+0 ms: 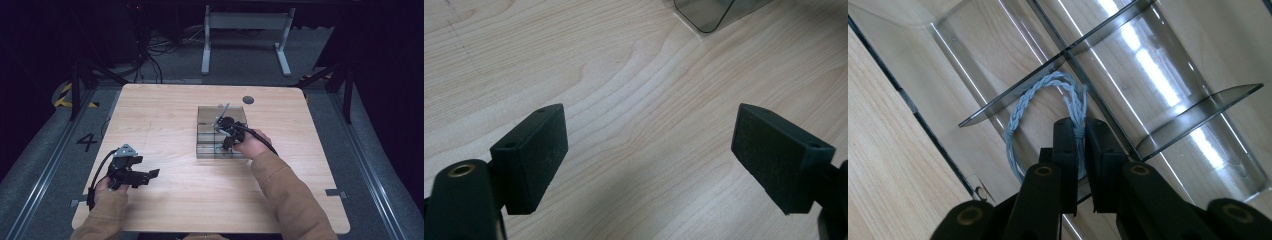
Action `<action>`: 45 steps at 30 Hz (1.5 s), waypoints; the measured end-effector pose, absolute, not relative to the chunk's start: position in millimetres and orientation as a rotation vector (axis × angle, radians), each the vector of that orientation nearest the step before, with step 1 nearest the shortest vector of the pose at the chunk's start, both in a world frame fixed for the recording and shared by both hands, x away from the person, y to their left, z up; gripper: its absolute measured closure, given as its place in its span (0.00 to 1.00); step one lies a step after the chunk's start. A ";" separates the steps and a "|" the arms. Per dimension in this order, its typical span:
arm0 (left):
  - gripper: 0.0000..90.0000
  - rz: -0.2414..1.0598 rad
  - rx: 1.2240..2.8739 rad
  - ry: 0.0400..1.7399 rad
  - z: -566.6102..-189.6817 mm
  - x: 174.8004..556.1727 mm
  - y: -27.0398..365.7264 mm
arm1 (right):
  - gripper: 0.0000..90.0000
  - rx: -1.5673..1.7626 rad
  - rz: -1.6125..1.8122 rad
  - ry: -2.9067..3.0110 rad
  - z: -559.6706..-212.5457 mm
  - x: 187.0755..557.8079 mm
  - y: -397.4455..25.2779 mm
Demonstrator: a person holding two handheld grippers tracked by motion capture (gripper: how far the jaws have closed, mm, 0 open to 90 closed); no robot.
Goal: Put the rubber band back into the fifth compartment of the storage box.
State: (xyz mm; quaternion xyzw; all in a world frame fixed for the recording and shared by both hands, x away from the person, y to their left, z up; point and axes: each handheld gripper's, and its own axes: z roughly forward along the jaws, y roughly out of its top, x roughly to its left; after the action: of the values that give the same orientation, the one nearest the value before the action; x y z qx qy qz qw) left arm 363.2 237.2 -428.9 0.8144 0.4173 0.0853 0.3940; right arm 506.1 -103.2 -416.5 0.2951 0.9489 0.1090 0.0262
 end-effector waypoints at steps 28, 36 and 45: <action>0.17 0.214 2.072 1.063 -428.9 363.5 236.9 | 0.73 0.823 0.569 2.825 -366.5 478.4 -117.4; 0.17 0.222 2.067 1.062 -428.9 363.4 235.9 | 0.72 0.827 0.630 2.794 -356.7 467.7 -129.9; 0.18 0.216 2.068 1.054 -428.7 366.0 233.5 | 0.71 0.857 0.666 2.762 -350.2 456.3 -147.9</action>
State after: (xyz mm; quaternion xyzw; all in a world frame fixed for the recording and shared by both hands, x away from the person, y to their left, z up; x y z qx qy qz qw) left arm 366.0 233.5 -428.7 0.8154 0.4154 0.0853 0.3941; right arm 456.3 -147.9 -350.2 0.2877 0.9272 0.2236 0.0871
